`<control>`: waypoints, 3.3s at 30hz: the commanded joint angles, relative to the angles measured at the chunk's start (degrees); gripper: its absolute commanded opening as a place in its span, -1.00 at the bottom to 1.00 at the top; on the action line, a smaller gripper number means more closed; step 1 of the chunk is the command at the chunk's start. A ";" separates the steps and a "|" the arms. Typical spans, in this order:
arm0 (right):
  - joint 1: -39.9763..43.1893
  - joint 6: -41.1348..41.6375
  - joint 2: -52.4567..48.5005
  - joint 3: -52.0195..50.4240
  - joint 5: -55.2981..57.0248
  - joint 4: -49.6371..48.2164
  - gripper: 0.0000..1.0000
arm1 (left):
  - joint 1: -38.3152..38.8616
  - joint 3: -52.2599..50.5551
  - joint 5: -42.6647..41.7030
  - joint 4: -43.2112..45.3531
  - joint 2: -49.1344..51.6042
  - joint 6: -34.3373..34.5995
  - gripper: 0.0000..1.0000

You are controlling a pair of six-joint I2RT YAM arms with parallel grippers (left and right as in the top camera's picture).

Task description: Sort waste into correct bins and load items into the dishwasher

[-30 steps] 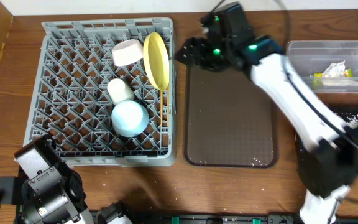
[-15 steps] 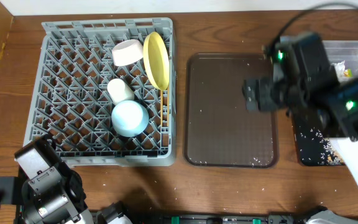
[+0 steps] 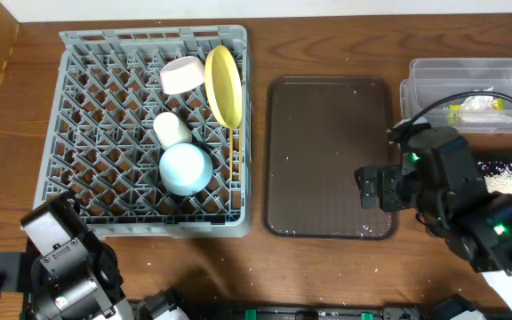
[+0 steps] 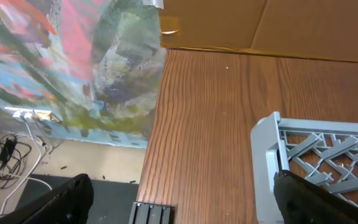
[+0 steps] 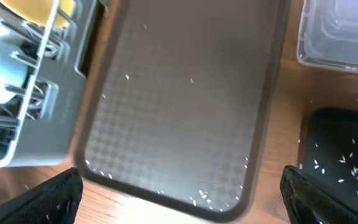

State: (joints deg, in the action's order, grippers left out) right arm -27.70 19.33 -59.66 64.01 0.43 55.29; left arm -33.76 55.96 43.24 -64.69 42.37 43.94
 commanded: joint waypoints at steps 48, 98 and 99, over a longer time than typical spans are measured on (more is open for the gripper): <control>18.18 -1.36 48.06 -63.69 0.15 -56.24 0.99 | -0.42 0.90 0.48 -0.24 -0.02 0.94 0.87; 32.17 -25.20 59.34 -63.69 -0.70 -50.97 0.98 | -0.42 0.90 0.48 -0.26 -0.02 0.94 0.88; 32.17 -25.20 59.32 -63.69 -0.70 -50.97 0.99 | -0.42 0.90 0.48 -0.26 -0.02 0.94 0.88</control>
State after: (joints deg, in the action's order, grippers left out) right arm 4.01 -5.08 -0.84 0.40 -0.23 4.05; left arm -33.76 55.99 43.24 -64.71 42.37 43.94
